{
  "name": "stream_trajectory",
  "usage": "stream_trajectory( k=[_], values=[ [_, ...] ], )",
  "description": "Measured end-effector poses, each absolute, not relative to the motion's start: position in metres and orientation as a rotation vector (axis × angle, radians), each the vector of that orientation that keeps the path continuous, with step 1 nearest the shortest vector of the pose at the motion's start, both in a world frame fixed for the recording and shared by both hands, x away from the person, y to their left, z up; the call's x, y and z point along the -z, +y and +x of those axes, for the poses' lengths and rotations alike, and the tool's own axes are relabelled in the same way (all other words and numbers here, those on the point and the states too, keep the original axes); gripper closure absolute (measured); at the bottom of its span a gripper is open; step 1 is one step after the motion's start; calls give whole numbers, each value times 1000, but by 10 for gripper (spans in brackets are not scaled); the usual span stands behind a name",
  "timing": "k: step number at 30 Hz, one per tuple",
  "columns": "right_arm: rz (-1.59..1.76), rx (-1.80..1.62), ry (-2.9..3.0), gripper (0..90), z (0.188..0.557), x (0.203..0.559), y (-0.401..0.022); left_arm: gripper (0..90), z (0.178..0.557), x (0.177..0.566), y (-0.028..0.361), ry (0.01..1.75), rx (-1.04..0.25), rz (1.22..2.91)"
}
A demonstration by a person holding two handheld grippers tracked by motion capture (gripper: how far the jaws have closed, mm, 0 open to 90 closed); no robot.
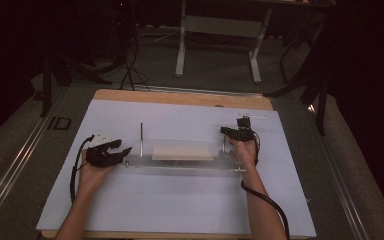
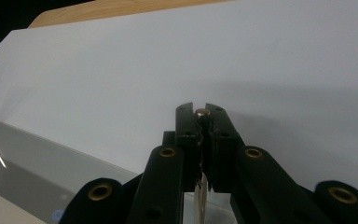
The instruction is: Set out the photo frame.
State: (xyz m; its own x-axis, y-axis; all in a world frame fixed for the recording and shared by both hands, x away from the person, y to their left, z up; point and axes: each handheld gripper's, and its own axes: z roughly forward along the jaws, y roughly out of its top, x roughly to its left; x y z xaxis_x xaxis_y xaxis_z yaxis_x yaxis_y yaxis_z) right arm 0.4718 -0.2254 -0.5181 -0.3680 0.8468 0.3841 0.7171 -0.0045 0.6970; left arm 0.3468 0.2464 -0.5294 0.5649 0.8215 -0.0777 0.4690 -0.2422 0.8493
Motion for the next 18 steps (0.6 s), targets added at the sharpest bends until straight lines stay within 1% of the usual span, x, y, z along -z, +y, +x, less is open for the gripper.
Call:
stream_trajectory(
  k=[9, 11, 18],
  values=[
    [1675, -1315, 2112, 852, 473, 518, -225, 422, 338, 524, 230, 894, -500, 1931],
    [1675, -1315, 2115, 852, 473, 518, -226, 413, 337, 522, 225, 867, -514, 1935],
    [1674, -1316, 2116, 851, 473, 518, -226, 371, 335, 518, 219, 824, -500, 1911]
  ],
)
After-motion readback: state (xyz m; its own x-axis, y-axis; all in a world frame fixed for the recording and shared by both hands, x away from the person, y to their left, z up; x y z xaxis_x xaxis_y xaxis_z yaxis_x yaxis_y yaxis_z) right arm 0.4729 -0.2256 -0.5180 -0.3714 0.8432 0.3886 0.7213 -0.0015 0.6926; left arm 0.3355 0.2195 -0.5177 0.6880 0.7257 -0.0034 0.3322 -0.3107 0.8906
